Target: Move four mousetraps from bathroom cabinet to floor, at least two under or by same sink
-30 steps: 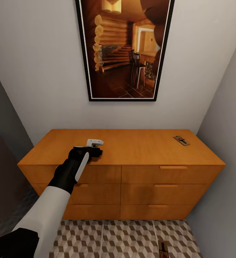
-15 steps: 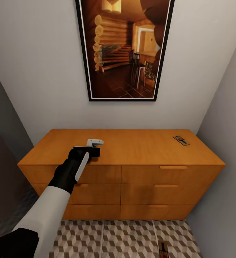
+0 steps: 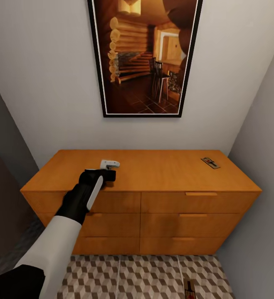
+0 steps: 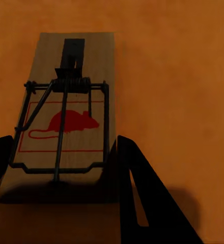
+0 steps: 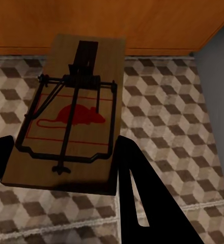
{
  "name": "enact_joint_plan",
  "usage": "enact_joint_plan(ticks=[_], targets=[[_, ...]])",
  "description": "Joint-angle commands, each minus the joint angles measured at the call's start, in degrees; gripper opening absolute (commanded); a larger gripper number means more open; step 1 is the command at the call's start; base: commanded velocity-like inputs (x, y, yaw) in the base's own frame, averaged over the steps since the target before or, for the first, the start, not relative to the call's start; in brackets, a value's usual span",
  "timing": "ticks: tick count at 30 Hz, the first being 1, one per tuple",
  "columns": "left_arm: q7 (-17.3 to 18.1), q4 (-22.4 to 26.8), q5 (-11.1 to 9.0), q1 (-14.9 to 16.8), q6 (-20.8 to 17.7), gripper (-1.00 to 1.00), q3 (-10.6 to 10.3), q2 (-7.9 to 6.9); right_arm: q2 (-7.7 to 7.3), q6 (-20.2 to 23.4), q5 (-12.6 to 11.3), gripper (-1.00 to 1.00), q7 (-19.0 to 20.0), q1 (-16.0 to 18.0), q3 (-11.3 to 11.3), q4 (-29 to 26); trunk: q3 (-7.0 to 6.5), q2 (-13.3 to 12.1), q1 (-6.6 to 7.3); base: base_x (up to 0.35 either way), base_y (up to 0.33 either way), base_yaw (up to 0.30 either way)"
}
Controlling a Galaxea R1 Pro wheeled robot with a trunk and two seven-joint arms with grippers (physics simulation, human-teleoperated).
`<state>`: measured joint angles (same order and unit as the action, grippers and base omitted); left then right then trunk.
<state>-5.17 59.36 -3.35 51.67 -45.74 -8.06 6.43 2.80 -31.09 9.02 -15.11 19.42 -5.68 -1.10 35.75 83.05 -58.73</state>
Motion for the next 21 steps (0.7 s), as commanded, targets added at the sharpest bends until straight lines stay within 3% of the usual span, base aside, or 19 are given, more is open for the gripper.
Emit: enact_joint_plan(ticks=[1, 12, 21], targets=[[-0.5, 1.3, -0.3, 0.0, -0.3, -1.00, -0.1, -0.02, 0.00, -0.2, 0.4, -1.00, 0.0, 0.0, -0.5, 0.0, 0.05, 0.0, 0.00, 0.000, 0.000, 0.000], [-0.6, 11.4, -0.3, 0.0, -0.9, -1.00, -0.2, -0.02, 0.01, -0.2, 0.4, -1.00, 0.0, 0.1, -0.5, 0.0, 0.05, 0.0, 0.00, 0.000, 0.000, 0.000], [-0.6, 12.6, -0.3, 0.0, -1.1, -1.00, -0.2, -0.04, -0.01, -0.2, 0.4, -1.00, 0.0, 0.0, -0.5, 0.1, 0.05, 0.0, 0.00, 0.000, 0.000, 0.000]])
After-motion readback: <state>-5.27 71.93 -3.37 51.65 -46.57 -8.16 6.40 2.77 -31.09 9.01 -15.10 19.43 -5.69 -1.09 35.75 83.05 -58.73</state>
